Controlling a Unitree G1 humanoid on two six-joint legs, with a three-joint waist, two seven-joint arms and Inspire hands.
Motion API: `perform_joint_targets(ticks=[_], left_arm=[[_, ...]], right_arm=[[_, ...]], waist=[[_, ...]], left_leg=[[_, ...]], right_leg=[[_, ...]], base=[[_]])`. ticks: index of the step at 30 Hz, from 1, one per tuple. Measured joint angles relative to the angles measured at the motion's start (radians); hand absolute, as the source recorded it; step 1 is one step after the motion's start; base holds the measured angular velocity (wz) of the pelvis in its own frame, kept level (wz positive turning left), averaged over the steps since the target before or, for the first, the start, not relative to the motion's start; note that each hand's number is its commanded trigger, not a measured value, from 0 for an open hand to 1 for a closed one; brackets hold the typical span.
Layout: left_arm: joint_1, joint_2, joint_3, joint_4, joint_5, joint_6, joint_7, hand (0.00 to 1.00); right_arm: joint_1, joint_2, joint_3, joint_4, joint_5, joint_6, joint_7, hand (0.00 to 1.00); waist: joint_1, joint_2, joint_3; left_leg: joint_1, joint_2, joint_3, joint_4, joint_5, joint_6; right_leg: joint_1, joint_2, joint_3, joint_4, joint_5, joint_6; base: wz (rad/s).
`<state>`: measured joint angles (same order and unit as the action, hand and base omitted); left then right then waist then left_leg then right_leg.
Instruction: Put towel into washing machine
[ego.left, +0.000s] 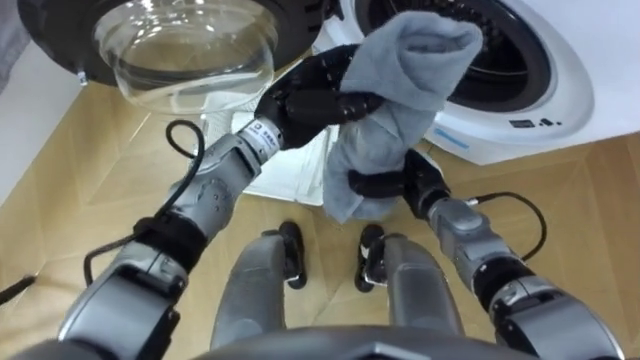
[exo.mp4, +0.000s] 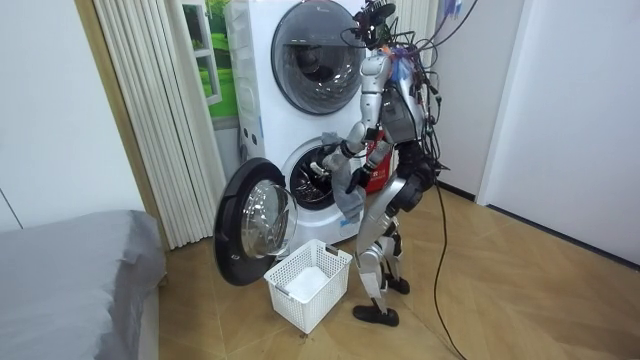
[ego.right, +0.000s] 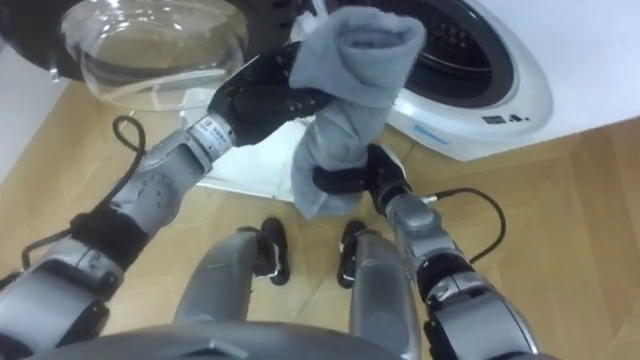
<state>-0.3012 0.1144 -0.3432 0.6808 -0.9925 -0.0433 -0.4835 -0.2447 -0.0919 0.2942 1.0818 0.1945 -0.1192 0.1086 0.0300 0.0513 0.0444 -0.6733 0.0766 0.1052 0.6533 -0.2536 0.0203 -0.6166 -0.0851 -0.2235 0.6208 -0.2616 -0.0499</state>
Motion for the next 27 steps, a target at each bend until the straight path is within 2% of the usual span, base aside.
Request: perform_joint_targets(ticks=[1,4,6,8,12,16,18,22,24,26,27], left_arm=[[0.013,-0.002,0.028,0.041,0.001,-0.004,0.008,0.0],[0.052,0.007,0.053,0.089,0.007,-0.01,0.039,0.0],[0.073,0.016,0.083,0.166,0.065,-0.03,0.083,0.0],[0.092,0.032,0.099,0.195,0.151,-0.05,0.131,0.0],[0.12,0.034,0.109,0.229,0.484,-0.072,0.266,0.0],[0.124,0.036,0.107,0.252,0.652,-0.081,0.36,0.0],[0.12,0.038,0.105,0.295,0.727,-0.094,0.407,0.0],[0.127,0.05,0.103,0.319,0.79,-0.095,0.444,0.0],[0.141,0.061,0.104,0.319,0.831,-0.095,0.457,0.0],[0.144,0.067,0.103,0.321,0.851,-0.095,0.46,0.0],[0.144,0.071,0.107,0.321,0.872,-0.095,0.461,0.0]], right_arm=[[0.014,-0.003,0.0,0.002,-0.012,0.018,0.0,1.0],[0.032,-0.024,0.001,0.015,-0.039,0.029,0.005,1.0],[0.034,-0.044,-0.003,0.046,-0.04,0.037,0.004,1.0],[0.028,-0.062,-0.002,0.052,-0.031,0.037,0.004,1.0],[0.001,-0.089,-0.013,0.078,0.029,0.037,0.003,1.0],[-0.033,-0.096,-0.013,0.118,0.05,0.048,0.006,1.0],[-0.048,-0.112,-0.009,0.127,0.074,0.052,0.024,1.0],[-0.057,-0.143,-0.014,0.128,0.125,0.055,0.041,1.0],[-0.067,-0.162,-0.035,0.133,0.171,0.059,0.047,1.0],[-0.082,-0.179,-0.05,0.148,0.211,0.068,0.048,1.0],[-0.097,-0.186,-0.061,0.171,0.236,0.075,0.048,1.0]], waist=[[0.011,0.0,0.0001],[0.033,0.003,0.0019],[0.058,0.003,0.0022],[0.058,0.003,0.0023],[0.055,0.001,0.0033],[0.056,-0.008,0.0092],[0.059,-0.014,0.013],[0.057,-0.021,0.0147],[0.057,-0.036,0.0135],[0.054,-0.042,0.0138],[0.057,-0.053,0.0149]], left_leg=[[0.0,-0.001,0.0,-0.007,0.001,-0.002],[-0.01,-0.002,0.002,-0.02,0.003,-0.005],[-0.012,-0.004,0.002,-0.025,0.004,-0.006],[-0.016,-0.007,0.003,-0.029,0.004,-0.006],[-0.018,-0.021,0.0,-0.037,0.009,-0.001],[-0.019,-0.023,0.001,-0.037,0.01,0.002],[-0.022,-0.024,0.001,-0.036,0.011,0.002],[-0.027,-0.024,0.002,-0.036,0.011,0.003],[-0.031,-0.036,0.005,-0.04,0.016,0.005],[-0.032,-0.04,0.004,-0.04,0.018,0.007],[-0.031,-0.041,0.004,-0.039,0.018,0.007]], right_leg=[[-0.004,0.0,0.001,-0.002,-0.001,-0.001],[-0.015,0.0,-0.001,-0.012,-0.002,-0.003],[-0.017,-0.001,-0.001,-0.014,-0.003,-0.003],[-0.022,-0.004,-0.002,-0.015,-0.003,-0.002],[-0.027,-0.016,-0.002,-0.013,-0.006,0.002],[-0.027,-0.018,-0.003,-0.013,-0.005,0.005],[-0.029,-0.019,-0.006,-0.012,-0.005,0.005],[-0.033,-0.021,-0.008,-0.011,-0.006,0.005],[-0.048,-0.035,-0.005,0.01,-0.014,0.007],[-0.05,-0.04,-0.007,0.016,-0.016,0.009],[-0.05,-0.04,-0.004,0.019,-0.016,0.009]], base=[[0.0],[0.01],[0.03],[0.02],[0.04],[0.01],[0.0],[0.0],[0.07],[0.08],[0.0]])
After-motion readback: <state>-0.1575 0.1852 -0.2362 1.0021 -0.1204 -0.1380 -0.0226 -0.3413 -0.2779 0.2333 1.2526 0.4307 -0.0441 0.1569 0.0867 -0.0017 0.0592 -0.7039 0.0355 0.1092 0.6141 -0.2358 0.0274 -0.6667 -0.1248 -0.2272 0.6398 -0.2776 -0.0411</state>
